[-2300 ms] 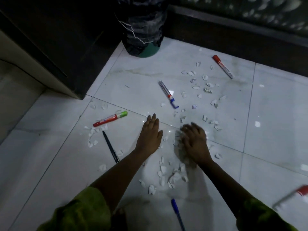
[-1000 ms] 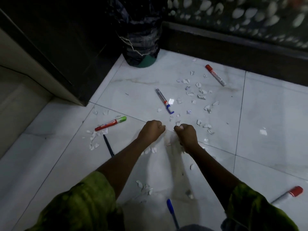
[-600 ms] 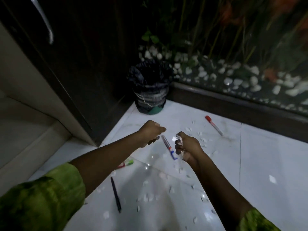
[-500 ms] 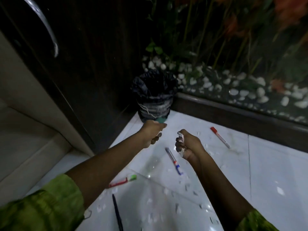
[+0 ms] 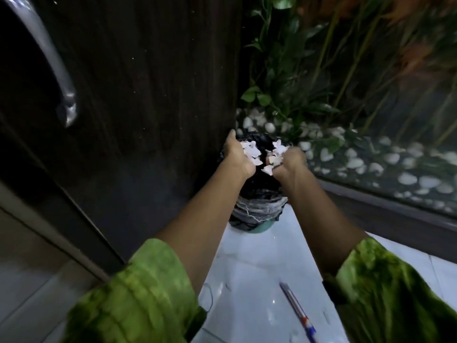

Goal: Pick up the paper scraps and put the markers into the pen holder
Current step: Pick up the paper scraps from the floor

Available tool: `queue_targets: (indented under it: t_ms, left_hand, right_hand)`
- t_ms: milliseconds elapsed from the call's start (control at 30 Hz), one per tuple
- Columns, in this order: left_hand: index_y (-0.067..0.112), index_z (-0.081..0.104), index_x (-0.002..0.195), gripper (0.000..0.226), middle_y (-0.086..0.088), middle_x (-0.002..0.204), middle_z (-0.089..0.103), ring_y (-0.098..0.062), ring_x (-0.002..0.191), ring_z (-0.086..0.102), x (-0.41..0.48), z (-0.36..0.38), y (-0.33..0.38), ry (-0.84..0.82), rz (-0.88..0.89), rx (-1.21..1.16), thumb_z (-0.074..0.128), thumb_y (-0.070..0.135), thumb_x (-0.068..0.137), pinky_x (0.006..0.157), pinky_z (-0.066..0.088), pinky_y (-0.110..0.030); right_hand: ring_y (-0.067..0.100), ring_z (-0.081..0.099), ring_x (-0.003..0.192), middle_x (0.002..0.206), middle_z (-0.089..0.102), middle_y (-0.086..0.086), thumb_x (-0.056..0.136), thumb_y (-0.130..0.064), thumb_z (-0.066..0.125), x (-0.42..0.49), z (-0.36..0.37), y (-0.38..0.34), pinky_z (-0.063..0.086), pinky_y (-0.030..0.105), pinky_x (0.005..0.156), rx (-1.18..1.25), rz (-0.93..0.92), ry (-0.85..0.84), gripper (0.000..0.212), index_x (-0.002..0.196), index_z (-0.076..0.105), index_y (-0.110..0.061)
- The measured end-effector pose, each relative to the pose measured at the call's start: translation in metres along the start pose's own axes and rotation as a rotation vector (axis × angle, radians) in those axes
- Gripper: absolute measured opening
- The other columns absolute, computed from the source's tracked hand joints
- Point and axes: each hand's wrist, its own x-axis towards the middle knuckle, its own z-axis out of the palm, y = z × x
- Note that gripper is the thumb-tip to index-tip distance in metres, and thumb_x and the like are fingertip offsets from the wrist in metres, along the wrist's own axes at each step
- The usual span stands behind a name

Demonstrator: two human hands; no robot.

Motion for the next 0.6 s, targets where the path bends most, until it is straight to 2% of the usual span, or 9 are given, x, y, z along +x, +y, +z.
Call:
queue_targets:
  t_ms: [67, 133, 233, 267, 300, 367, 400, 467, 600]
  left_hand:
    - [0.004, 0.048, 0.127, 0.058, -0.014, 0.122, 0.053, -0.029, 0.122, 0.051, -0.001, -0.004, 0.002, -0.028, -0.024, 0.014, 0.025, 0.048, 0.097, 0.099, 0.039, -0.04]
    - [0.003, 0.028, 0.143, 0.063, -0.013, 0.148, 0.034, -0.026, 0.139, 0.032, 0.0, -0.007, -0.002, -0.055, -0.024, 0.059, 0.024, 0.047, 0.098, 0.112, 0.026, -0.038]
    - [0.004, 0.022, 0.145, 0.063, -0.013, 0.158, 0.013, -0.022, 0.147, 0.01, -0.001, -0.008, -0.002, -0.071, -0.014, 0.142, 0.023, 0.045, 0.098, 0.118, 0.012, -0.035]
    - [0.005, 0.023, 0.145, 0.061, -0.014, 0.158, 0.012, -0.023, 0.147, 0.007, 0.0, -0.008, -0.003, -0.071, 0.001, 0.163, 0.024, 0.043, 0.098, 0.119, 0.009, -0.036]
    - [0.005, 0.027, 0.144, 0.057, -0.014, 0.157, 0.016, -0.023, 0.147, 0.008, 0.001, -0.008, -0.004, -0.063, 0.026, 0.181, 0.025, 0.039, 0.098, 0.119, 0.008, -0.036]
    - [0.005, 0.038, 0.139, 0.05, -0.013, 0.151, 0.032, -0.025, 0.144, 0.02, 0.003, -0.011, -0.008, -0.027, 0.082, 0.224, 0.028, 0.03, 0.098, 0.117, 0.013, -0.035]
    - [0.004, 0.043, 0.136, 0.047, -0.013, 0.148, 0.038, -0.027, 0.142, 0.026, 0.0, -0.014, -0.009, -0.023, 0.098, 0.257, 0.029, 0.028, 0.098, 0.116, 0.017, -0.036]
    - [0.002, 0.05, 0.129, 0.043, -0.014, 0.142, 0.046, -0.03, 0.137, 0.035, -0.01, -0.021, -0.012, -0.037, 0.12, 0.299, 0.029, 0.024, 0.098, 0.112, 0.025, -0.039]
    - [-0.001, 0.055, 0.122, 0.039, -0.017, 0.13, 0.057, -0.027, 0.116, 0.053, -0.049, -0.038, -0.017, -0.037, 0.177, 0.33, 0.033, 0.018, 0.096, 0.102, 0.037, -0.039]
  right_hand:
    - [0.014, 0.062, 0.087, 0.119, 0.057, 0.008, 0.098, -0.02, 0.023, 0.002, 0.007, 0.003, 0.052, 0.028, 0.086, -0.044, 0.019, -0.006, 0.033, 0.116, 0.05, -0.012]
    - [0.029, 0.052, 0.118, 0.139, 0.046, 0.013, 0.098, -0.028, 0.03, 0.006, 0.007, 0.003, 0.04, 0.044, 0.105, -0.05, 0.107, -0.018, 0.035, 0.117, 0.052, -0.009]
    - [0.024, 0.052, 0.081, 0.095, 0.053, 0.011, 0.097, -0.03, 0.036, 0.0, 0.004, 0.002, 0.049, 0.039, 0.076, -0.034, 0.14, -0.06, 0.034, 0.069, 0.042, -0.013]
    - [0.02, 0.042, 0.071, 0.082, 0.045, 0.007, 0.097, -0.031, 0.037, -0.001, 0.003, 0.001, 0.046, 0.037, 0.071, -0.033, 0.143, -0.059, 0.037, 0.064, 0.038, -0.013]
    - [0.019, 0.039, 0.071, 0.081, 0.042, 0.006, 0.097, -0.03, 0.038, -0.003, 0.0, -0.001, 0.045, 0.038, 0.08, -0.036, 0.14, -0.066, 0.037, 0.063, 0.039, -0.014]
    - [0.027, 0.047, 0.103, 0.106, 0.053, 0.011, 0.096, -0.026, 0.038, -0.006, -0.008, -0.003, 0.027, 0.04, 0.112, -0.064, 0.142, -0.108, 0.032, 0.068, 0.047, -0.013]
    - [0.03, 0.041, 0.123, 0.125, 0.051, 0.013, 0.097, -0.024, 0.037, -0.013, -0.012, -0.004, 0.019, 0.04, 0.116, -0.062, 0.139, -0.142, 0.029, 0.075, 0.052, -0.012]
    - [0.031, 0.033, 0.136, 0.14, 0.044, 0.016, 0.098, -0.019, 0.033, -0.027, -0.022, -0.005, 0.025, 0.038, 0.11, -0.053, 0.113, -0.162, 0.026, 0.09, 0.056, -0.008]
    - [0.033, 0.047, 0.126, 0.125, 0.056, 0.018, 0.098, -0.011, 0.033, -0.066, -0.042, 0.002, 0.039, 0.035, 0.093, -0.083, 0.08, -0.203, 0.026, 0.113, 0.052, -0.004]
